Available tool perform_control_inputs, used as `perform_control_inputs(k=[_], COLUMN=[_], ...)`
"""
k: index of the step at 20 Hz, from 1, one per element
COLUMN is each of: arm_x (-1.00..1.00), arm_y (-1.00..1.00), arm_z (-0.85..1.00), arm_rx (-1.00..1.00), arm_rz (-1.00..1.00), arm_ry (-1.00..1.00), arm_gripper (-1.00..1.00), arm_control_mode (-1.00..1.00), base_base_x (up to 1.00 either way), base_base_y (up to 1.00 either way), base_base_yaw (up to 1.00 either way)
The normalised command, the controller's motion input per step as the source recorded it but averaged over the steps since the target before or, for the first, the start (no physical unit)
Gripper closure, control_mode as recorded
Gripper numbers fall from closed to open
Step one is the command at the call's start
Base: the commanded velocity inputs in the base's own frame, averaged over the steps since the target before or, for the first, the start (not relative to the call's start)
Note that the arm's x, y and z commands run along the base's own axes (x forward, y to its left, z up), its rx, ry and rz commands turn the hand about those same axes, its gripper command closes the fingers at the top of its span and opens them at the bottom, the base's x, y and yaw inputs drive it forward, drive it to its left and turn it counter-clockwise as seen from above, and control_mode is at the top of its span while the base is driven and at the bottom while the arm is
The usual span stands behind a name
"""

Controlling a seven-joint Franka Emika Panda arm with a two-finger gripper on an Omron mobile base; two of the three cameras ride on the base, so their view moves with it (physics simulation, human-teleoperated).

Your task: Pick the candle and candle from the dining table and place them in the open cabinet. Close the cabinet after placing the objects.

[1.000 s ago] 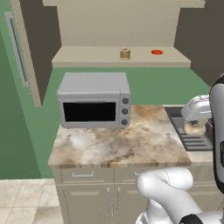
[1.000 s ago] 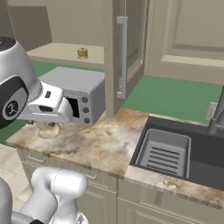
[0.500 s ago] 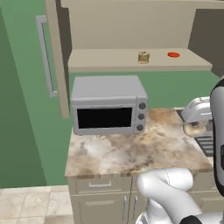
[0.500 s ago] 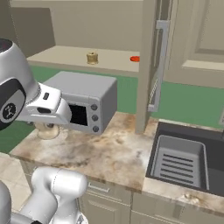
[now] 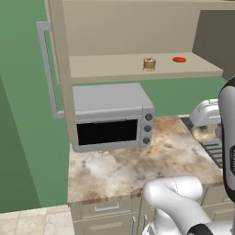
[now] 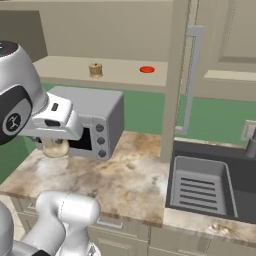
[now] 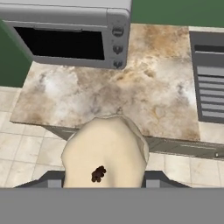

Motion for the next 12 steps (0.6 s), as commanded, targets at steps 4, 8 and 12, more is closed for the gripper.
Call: perform_control_inputs(k=[4, 8, 12], arm_x=[0.0, 0.0, 0.0], arm_y=[0.0, 0.0, 0.0], arm_z=[0.0, 0.0, 0.0], arm_rx=[0.0, 0.0, 0.0], arm_rz=[0.0, 0.0, 0.0], arm_ry=[0.0, 0.0, 0.0], arm_gripper=[1.0, 1.0, 1.0], arm_control_mode=[1.0, 1.0, 1.0], base_base_x=[0.02, 0.0, 0.02], base_base_y=[0.0, 0.0, 0.03], base_base_yaw=[0.0, 0.0, -0.01])
